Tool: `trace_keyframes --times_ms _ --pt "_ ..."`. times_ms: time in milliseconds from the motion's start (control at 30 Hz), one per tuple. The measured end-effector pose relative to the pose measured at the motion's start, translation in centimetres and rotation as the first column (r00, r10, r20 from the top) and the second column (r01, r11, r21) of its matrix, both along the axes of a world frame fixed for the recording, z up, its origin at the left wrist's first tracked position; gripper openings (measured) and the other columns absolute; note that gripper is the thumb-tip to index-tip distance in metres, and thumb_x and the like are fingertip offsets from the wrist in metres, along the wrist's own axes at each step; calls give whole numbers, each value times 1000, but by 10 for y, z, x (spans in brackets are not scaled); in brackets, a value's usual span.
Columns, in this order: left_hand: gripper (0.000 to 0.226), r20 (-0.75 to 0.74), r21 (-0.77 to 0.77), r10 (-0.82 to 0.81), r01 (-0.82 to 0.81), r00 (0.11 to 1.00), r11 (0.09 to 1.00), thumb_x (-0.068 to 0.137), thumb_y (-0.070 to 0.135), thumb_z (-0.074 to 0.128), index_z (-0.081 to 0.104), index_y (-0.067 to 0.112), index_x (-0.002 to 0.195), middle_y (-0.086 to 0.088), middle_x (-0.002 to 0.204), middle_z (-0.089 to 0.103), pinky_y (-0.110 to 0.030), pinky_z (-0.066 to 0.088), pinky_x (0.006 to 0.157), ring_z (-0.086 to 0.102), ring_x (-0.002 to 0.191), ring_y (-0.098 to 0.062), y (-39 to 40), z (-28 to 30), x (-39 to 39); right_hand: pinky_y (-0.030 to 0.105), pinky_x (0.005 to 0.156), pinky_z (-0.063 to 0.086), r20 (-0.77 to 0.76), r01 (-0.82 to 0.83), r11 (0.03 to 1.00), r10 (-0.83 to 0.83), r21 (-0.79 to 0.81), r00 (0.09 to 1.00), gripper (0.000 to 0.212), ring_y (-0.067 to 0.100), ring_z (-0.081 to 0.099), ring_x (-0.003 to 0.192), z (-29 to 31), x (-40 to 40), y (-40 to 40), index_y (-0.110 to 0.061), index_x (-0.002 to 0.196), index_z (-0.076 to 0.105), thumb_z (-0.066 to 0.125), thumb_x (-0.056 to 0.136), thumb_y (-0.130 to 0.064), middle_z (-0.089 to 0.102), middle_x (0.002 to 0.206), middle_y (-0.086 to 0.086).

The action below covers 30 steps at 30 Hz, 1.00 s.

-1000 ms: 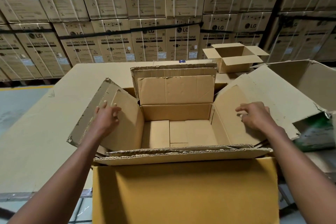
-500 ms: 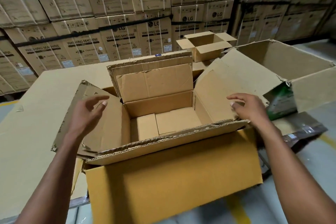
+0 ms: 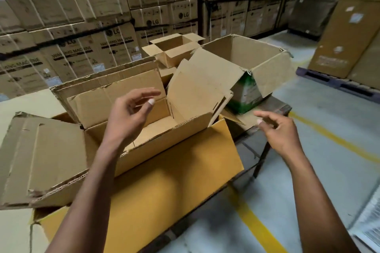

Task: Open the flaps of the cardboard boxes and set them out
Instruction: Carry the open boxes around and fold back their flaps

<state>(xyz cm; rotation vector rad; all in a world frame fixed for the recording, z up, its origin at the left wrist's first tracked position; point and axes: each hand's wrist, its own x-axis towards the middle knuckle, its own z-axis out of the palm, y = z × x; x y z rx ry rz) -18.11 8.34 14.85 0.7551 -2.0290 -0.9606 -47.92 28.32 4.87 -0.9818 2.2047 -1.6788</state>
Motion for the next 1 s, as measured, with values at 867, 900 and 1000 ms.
trace_keyframes --times_ms 867,900,1000 --pt "27 -123 580 -222 252 967 775 98 9 61 74 26 114 2 114 74 -33 55 90 70 107 -17 247 -171 -364 14 79 49 389 140 988 -156 70 908 20 5 71 91 -90 -221 221 -27 104 77 66 94 -13 76 98 -14" --pt "27 -120 587 -223 250 967 770 98 9 60 74 26 114 2 114 74 -32 55 90 71 106 -17 245 -174 -382 12 76 49 397 132 989 -150 71 905 20 4 71 89 -91 -234 217 -25 106 77 66 94 -13 76 99 -13" --pt "27 -110 591 -240 258 964 764 98 8 61 73 26 113 6 109 75 -31 55 89 72 103 -16 239 -182 -447 10 72 49 400 115 990 -138 81 906 20 1 70 82 -90 -282 202 -22 109 76 66 95 -13 76 102 -10"
